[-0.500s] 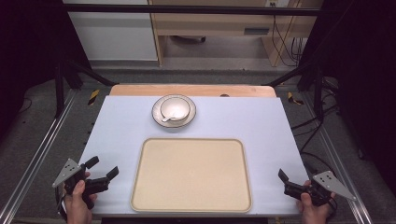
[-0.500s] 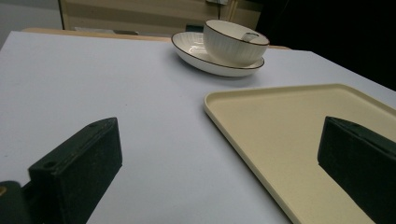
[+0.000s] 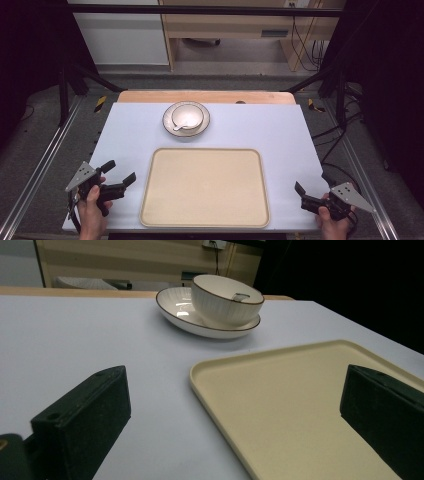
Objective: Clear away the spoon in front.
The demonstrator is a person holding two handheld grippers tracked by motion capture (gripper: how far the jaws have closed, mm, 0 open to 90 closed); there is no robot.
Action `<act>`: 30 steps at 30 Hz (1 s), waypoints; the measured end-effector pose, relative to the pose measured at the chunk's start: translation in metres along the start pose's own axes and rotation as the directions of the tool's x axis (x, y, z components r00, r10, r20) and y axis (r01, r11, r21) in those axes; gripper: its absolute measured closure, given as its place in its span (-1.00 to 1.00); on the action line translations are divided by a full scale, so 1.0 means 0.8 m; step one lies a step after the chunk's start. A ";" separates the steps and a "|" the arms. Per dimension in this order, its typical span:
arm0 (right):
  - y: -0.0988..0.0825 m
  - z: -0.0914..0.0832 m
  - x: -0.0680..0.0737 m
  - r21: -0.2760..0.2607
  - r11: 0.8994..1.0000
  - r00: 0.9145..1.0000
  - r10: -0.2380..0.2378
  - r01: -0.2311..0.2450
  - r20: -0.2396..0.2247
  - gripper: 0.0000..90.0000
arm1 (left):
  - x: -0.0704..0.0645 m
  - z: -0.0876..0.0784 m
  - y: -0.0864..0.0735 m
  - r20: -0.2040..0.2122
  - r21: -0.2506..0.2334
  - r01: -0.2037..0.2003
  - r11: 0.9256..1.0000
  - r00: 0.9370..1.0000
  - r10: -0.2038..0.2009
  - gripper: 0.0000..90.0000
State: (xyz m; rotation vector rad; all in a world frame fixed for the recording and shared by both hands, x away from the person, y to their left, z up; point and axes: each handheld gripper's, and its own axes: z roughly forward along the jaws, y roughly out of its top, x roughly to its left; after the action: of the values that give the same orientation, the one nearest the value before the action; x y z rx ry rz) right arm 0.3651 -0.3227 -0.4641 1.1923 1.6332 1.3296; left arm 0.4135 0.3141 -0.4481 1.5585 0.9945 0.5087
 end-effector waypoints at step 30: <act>0.002 0.002 0.004 -0.005 1.000 1.000 -0.021 0.021 -0.004 -0.99 | -0.020 0.123 0.083 0.020 0.112 -0.005 0.994 1.000 0.003 -0.88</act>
State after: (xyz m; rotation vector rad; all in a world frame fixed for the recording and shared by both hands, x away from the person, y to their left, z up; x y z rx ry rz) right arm 0.3658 -0.3188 -0.4626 1.1680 1.6399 1.3227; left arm 0.5021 0.2457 -0.4060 1.6622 1.0195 0.4462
